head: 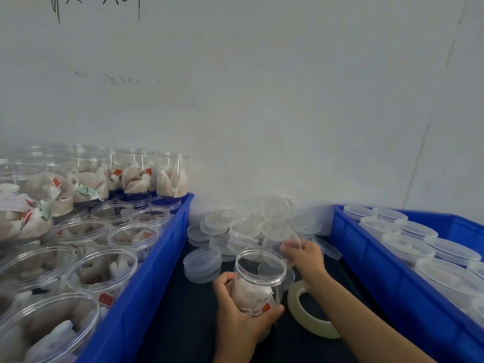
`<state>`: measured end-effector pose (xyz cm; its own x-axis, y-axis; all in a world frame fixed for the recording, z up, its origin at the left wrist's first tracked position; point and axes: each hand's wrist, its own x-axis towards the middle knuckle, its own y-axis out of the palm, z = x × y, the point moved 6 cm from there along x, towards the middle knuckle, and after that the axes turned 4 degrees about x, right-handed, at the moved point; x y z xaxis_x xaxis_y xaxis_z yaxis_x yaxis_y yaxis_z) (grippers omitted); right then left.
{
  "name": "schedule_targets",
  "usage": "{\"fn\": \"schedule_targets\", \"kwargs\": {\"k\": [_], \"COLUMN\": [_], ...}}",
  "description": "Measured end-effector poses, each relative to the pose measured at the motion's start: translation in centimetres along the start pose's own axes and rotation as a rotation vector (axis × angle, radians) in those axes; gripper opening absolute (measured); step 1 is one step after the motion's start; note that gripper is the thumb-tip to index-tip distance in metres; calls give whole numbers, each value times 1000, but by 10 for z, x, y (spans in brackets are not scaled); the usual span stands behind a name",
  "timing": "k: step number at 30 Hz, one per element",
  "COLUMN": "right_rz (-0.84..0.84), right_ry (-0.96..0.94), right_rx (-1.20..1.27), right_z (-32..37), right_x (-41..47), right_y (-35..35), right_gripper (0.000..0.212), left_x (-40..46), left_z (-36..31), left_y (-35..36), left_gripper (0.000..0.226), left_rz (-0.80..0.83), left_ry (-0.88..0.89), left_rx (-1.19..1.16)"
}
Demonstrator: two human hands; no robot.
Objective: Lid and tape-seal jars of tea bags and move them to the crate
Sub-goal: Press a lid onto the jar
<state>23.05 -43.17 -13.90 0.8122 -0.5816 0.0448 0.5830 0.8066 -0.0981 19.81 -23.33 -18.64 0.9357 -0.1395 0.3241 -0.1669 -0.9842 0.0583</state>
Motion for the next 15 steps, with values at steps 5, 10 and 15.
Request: {"fn": "schedule_targets", "kwargs": {"k": [5, 10, 15], "right_rz": [218, 329, 431], "right_ry": [248, 257, 250], "right_rx": [893, 969, 1027], "right_z": [-3, -16, -12], "right_x": [-39, -68, -83], "right_y": [-2, -5, -3], "right_gripper": [13, 25, 46], "left_x": [2, -3, -7], "left_z": [-4, -6, -10], "left_y": [-12, -9, -4], "left_gripper": [78, 82, 91], "left_rz": [-37, -24, 10], "left_ry": [-49, 18, 100], "left_rx": [-109, -47, 54]}}
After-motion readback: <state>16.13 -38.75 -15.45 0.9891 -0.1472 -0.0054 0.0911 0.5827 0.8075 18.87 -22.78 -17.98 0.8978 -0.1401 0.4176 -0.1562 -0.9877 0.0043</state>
